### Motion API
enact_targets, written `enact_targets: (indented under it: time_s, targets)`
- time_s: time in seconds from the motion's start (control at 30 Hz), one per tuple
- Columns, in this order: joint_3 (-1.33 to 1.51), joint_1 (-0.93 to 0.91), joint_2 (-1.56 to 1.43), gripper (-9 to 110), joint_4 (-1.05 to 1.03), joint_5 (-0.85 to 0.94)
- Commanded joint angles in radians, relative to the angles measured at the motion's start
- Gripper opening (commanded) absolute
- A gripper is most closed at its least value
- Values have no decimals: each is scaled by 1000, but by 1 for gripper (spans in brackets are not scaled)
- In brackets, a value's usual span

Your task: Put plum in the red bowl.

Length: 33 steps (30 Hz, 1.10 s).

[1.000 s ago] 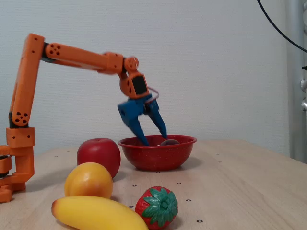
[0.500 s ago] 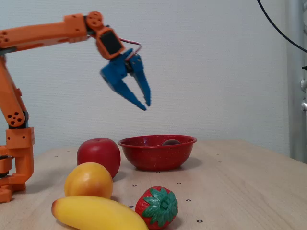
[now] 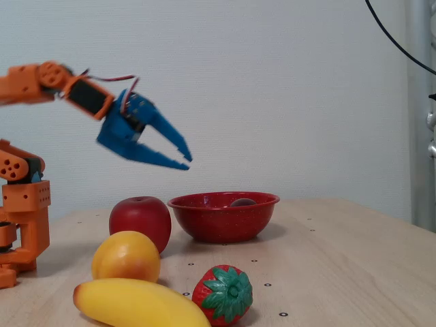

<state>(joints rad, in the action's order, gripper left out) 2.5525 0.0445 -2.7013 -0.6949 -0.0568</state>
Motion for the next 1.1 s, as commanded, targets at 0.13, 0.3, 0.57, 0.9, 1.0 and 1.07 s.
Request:
enact_targets:
  time_s: [0.13,0.3,0.57,0.9,1.0,1.07]
  targets:
    - [233,8,-270,0,117,-6]
    - [420,14,-414,0,186,-12]
    - [566,12,-529,0,196,0]
    - [566,12,-531,0,-80,8]
    - [568,11,-531,0,-170,12]
    - [568,6,-531,0,-170,9]
